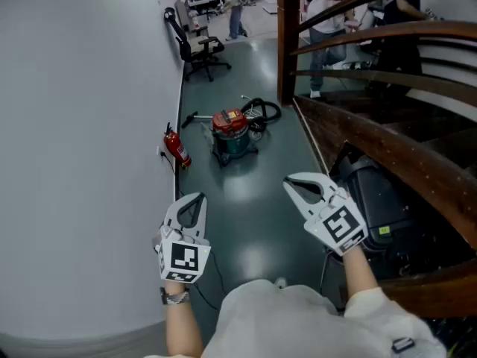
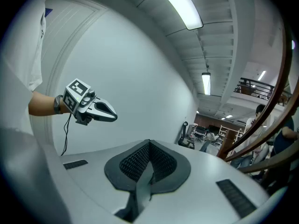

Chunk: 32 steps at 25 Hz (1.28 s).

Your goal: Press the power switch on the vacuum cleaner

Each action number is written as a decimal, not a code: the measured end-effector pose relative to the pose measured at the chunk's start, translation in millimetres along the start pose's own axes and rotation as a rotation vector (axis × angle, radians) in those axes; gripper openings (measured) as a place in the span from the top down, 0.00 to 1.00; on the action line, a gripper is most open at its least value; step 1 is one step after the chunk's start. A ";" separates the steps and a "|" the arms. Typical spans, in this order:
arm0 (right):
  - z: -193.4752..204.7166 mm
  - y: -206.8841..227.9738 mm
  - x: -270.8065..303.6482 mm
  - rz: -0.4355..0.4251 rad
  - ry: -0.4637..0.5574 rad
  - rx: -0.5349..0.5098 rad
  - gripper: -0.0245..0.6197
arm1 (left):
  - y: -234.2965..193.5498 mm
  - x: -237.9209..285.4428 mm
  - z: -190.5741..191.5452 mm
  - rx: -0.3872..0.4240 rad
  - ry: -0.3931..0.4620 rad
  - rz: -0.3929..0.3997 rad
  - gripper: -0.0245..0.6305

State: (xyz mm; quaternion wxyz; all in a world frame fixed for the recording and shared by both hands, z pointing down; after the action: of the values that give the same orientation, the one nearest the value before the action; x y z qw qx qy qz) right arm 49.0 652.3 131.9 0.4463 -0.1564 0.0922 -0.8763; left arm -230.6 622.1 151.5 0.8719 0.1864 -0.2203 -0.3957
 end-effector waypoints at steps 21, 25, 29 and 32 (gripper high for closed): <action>12.1 -1.6 -10.1 -0.113 0.035 0.004 0.92 | 23.8 5.7 -3.2 -0.024 -0.021 0.025 0.97; 18.4 6.4 -14.2 -0.111 0.041 0.029 0.92 | 30.1 9.1 -3.7 -0.037 -0.028 0.027 0.97; 24.1 14.5 -22.9 -0.135 0.066 0.054 0.92 | 40.2 14.6 -6.5 -0.044 -0.038 0.022 0.97; 28.7 21.0 -31.7 -0.152 0.084 0.059 0.92 | 50.4 19.8 -10.0 -0.052 -0.046 0.022 0.97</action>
State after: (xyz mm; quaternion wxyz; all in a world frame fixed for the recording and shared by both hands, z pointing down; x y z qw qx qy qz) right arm 92.6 665.1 146.2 0.3785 -0.1130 0.0729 -0.9158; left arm -182.9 639.4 173.1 0.8754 0.1521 -0.2319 -0.3960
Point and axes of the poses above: the fingertips, and each gripper's own axes: x forward along the fingers, y to its right, z out of its underside, the point moved 9 cm from there along -x, backward along the fingers, and after that the axes turned 1 degree about x, right-handed, at the moved point
